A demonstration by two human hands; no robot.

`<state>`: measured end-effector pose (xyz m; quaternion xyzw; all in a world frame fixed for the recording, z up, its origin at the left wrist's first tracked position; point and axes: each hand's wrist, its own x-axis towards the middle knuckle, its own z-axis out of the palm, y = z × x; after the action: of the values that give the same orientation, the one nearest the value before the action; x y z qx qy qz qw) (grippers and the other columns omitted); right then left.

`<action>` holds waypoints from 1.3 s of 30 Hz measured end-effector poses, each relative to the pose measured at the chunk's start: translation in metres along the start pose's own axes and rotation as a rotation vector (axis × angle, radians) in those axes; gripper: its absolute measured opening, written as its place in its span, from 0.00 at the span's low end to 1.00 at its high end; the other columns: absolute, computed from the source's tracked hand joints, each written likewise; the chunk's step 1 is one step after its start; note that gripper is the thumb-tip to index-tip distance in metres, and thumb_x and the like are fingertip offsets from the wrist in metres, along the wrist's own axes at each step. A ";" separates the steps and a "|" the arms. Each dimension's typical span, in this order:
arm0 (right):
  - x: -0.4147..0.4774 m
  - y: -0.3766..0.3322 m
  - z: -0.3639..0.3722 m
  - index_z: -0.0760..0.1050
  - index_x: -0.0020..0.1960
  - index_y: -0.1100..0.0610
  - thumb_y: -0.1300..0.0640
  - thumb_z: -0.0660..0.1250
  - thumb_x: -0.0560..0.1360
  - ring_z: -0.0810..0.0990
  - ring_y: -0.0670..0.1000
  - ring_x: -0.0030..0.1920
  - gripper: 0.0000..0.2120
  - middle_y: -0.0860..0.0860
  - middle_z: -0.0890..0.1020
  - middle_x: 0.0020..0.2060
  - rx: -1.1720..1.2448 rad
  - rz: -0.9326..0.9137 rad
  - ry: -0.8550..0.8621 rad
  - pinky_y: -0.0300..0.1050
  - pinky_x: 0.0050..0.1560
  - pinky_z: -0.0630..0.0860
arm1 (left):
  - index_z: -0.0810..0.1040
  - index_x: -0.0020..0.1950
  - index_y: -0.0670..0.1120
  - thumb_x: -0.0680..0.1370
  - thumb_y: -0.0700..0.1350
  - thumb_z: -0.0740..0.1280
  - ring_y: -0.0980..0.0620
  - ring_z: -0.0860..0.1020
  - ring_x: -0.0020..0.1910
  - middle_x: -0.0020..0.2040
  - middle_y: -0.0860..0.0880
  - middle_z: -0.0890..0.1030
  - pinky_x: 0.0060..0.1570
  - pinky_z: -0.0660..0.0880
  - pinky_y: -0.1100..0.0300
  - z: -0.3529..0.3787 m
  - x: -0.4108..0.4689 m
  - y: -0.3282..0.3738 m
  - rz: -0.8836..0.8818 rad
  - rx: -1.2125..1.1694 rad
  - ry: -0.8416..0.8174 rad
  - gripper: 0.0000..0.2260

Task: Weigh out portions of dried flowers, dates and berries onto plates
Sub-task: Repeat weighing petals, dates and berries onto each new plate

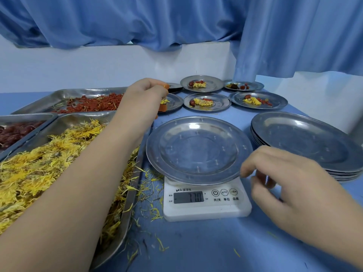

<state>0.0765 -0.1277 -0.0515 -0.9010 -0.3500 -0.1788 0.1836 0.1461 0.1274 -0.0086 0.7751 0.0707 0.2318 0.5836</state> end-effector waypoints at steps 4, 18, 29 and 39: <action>0.000 -0.002 -0.011 0.69 0.33 0.50 0.53 0.52 0.67 0.71 0.46 0.28 0.09 0.44 0.71 0.27 -0.118 0.020 -0.241 0.46 0.27 0.72 | 0.81 0.49 0.53 0.76 0.44 0.62 0.52 0.81 0.44 0.50 0.50 0.83 0.44 0.75 0.55 0.002 -0.001 0.000 0.007 0.026 -0.026 0.09; -0.003 0.009 0.002 0.70 0.57 0.40 0.44 0.38 0.63 0.71 0.47 0.28 0.30 0.48 0.71 0.24 -0.226 0.025 -0.278 0.39 0.28 0.66 | 0.81 0.49 0.51 0.78 0.42 0.62 0.56 0.79 0.34 0.39 0.54 0.81 0.34 0.73 0.64 0.006 -0.005 0.001 0.034 0.071 -0.089 0.09; -0.005 0.006 0.008 0.54 0.64 0.33 0.47 0.49 0.72 0.73 0.45 0.33 0.21 0.45 0.73 0.30 -0.245 0.031 -0.309 0.39 0.31 0.67 | 0.81 0.49 0.53 0.77 0.44 0.62 0.58 0.80 0.34 0.42 0.56 0.82 0.39 0.74 0.62 0.008 -0.007 -0.001 0.064 0.136 -0.114 0.09; 0.007 0.010 0.011 0.71 0.33 0.47 0.51 0.50 0.66 0.74 0.46 0.35 0.12 0.42 0.75 0.29 0.198 -0.078 -0.210 0.48 0.37 0.73 | 0.81 0.50 0.48 0.77 0.41 0.64 0.52 0.80 0.37 0.43 0.51 0.83 0.42 0.75 0.58 -0.008 -0.021 0.035 0.102 -0.172 -0.031 0.07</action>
<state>0.0901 -0.1252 -0.0602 -0.8780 -0.4180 -0.0550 0.2267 0.1187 0.1155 0.0197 0.7282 0.0023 0.2545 0.6363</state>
